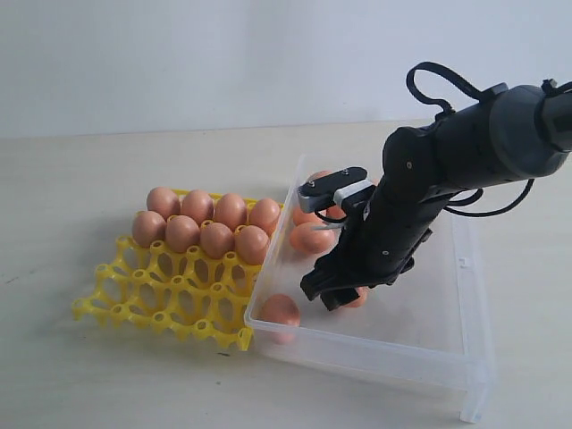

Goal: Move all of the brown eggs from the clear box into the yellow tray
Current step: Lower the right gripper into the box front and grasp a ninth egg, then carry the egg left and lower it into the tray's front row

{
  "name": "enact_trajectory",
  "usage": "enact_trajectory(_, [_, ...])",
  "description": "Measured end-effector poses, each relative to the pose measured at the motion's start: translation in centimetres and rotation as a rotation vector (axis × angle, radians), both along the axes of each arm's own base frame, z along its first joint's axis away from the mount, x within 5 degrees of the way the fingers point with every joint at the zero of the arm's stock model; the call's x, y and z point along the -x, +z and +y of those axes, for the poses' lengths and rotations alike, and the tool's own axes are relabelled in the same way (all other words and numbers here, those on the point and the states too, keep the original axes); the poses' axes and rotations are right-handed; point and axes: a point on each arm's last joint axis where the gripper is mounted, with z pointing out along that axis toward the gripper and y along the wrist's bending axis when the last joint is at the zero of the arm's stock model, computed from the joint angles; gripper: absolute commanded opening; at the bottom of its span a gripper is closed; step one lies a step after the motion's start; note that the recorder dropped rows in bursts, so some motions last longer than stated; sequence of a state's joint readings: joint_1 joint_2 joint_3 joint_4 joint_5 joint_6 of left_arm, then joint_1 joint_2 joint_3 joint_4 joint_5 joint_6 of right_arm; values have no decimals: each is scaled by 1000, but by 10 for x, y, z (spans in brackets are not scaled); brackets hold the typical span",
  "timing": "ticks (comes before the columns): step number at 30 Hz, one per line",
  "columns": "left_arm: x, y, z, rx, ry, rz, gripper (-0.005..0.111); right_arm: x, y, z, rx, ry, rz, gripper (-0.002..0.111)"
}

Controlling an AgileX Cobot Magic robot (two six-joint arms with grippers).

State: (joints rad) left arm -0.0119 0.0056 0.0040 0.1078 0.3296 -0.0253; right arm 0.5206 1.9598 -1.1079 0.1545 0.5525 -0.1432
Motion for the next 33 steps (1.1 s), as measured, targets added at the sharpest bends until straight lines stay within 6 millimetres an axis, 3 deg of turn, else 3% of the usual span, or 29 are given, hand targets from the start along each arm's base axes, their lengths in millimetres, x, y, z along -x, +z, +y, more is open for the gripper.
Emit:
enact_trajectory(17, [0,0,0,0,0,0,0,-4,1,1,-19,-12,-42,63])
enact_trajectory(32, [0,0,0,0,0,0,0,-14,-10,7,-26,-42,-32,62])
enact_trajectory(33, [0,0,0,0,0,0,0,-14,-9,8,-28,-44,-33,58])
